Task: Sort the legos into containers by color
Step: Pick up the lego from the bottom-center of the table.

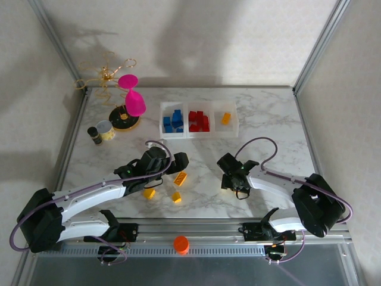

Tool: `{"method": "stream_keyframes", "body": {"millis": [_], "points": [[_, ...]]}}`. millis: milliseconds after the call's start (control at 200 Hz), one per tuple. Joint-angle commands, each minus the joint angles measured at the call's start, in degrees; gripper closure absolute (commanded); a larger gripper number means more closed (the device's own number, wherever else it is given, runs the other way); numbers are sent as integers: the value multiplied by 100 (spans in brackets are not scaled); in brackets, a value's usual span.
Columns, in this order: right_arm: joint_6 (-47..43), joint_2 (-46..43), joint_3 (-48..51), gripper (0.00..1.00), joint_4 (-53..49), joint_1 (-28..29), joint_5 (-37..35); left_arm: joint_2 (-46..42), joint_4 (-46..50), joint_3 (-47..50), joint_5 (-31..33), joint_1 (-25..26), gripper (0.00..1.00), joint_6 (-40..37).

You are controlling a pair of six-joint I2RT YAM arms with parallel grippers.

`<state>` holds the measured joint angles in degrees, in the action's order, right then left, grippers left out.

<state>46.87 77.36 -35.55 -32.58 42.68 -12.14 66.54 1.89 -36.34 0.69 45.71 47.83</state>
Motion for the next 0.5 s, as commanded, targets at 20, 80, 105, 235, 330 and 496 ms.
{"method": "stream_keyframes", "body": {"millis": [20, 80, 105, 235, 330, 496], "points": [[-210, 141, -34, 38, 318, 207, 295, -9, -25, -228, 234, 34, 0, 3], [-142, 251, -179, 42, 283, 370, 235, -1, -23, -233, 256, 34, 0, 28], [-103, 290, -220, 43, 250, 413, 174, 3, -33, -229, 265, 34, 0, 34], [-60, 475, -172, 48, 220, 429, 101, 40, -18, -277, 248, 34, 0, 51], [-14, 474, -180, 54, 106, 420, -40, 39, 16, -307, 276, 34, 0, 33], [-23, 271, -178, 67, 141, 417, -52, 31, 27, -339, 287, 25, 0, 21]]}}
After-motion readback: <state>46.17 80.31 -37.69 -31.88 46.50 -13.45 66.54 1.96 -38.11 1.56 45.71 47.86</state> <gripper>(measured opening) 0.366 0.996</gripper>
